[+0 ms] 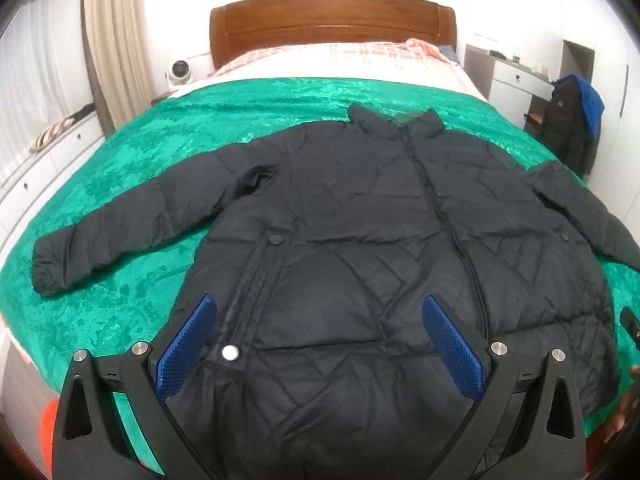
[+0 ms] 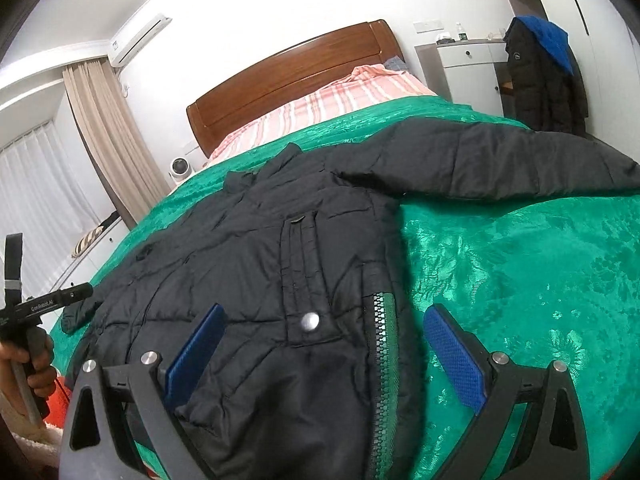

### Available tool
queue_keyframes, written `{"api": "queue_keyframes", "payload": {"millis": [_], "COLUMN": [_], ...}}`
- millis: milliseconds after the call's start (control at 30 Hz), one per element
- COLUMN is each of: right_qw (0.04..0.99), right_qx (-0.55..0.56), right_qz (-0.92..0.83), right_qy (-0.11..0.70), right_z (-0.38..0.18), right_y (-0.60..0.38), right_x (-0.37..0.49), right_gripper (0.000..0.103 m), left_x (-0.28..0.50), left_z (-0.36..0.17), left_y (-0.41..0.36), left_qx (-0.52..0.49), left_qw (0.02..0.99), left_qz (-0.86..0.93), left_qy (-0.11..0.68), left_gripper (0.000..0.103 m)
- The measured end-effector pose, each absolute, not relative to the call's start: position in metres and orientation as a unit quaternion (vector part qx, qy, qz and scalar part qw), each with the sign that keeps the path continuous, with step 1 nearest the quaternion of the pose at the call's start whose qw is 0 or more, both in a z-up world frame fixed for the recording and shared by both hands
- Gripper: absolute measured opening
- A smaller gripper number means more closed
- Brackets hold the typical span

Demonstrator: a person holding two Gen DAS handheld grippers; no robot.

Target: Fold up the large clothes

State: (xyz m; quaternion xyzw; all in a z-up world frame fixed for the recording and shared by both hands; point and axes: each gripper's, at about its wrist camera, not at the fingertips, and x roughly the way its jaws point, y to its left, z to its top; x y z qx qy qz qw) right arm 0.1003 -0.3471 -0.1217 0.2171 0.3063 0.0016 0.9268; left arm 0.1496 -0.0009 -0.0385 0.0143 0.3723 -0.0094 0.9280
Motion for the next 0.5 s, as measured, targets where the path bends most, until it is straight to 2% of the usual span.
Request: {"api": "queue_keyframes", "payload": {"millis": [500], "right_qw": [0.930], "right_qx": [0.208], "right_qz": [-0.013], "right_qy": [0.304], "right_z": [-0.1168], "right_y": [-0.3512], "right_x": [0.0999], "right_gripper": [0.099], "left_x": [0.1491], "left_z": [-0.0379], "left_y": [0.0045], "left_qx": [0.007], "left_qw": [0.928], "left_qz": [-0.002], "left_qy": [0.371], "left_gripper": [0.103]}}
